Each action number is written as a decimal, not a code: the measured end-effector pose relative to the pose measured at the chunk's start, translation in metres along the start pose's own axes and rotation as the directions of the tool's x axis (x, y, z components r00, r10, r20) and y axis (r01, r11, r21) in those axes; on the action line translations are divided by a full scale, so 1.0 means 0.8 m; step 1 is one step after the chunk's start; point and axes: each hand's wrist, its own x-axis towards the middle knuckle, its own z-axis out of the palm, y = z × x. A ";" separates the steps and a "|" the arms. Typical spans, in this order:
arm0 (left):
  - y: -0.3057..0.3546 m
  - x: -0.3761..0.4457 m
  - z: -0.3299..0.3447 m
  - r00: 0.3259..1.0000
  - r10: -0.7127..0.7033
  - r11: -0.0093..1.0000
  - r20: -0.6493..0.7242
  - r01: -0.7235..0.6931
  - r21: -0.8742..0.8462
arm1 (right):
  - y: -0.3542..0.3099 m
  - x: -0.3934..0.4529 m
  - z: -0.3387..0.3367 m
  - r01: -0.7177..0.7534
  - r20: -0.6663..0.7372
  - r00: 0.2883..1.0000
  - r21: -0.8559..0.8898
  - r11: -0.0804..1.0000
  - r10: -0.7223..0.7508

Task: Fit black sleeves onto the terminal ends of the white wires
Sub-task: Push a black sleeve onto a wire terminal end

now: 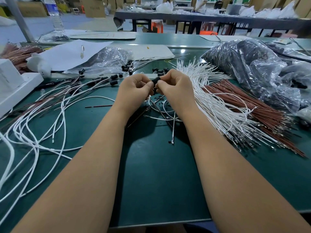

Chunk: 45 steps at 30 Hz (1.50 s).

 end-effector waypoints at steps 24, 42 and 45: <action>-0.010 0.016 -0.026 0.927 -0.057 0.996 -0.372 0.030 -0.079 | 0.004 0.006 -0.010 -0.016 -0.060 0.998 -0.247 0.969 0.001; -0.014 0.019 -0.027 0.889 -0.160 0.985 -0.430 0.114 -0.129 | -0.017 -0.019 0.032 0.501 0.550 0.814 -0.504 0.704 -0.186; -0.010 0.014 -0.024 0.914 -0.104 0.993 -0.392 0.072 -0.095 | -0.017 -0.019 0.034 0.493 0.564 0.811 -0.513 0.702 -0.157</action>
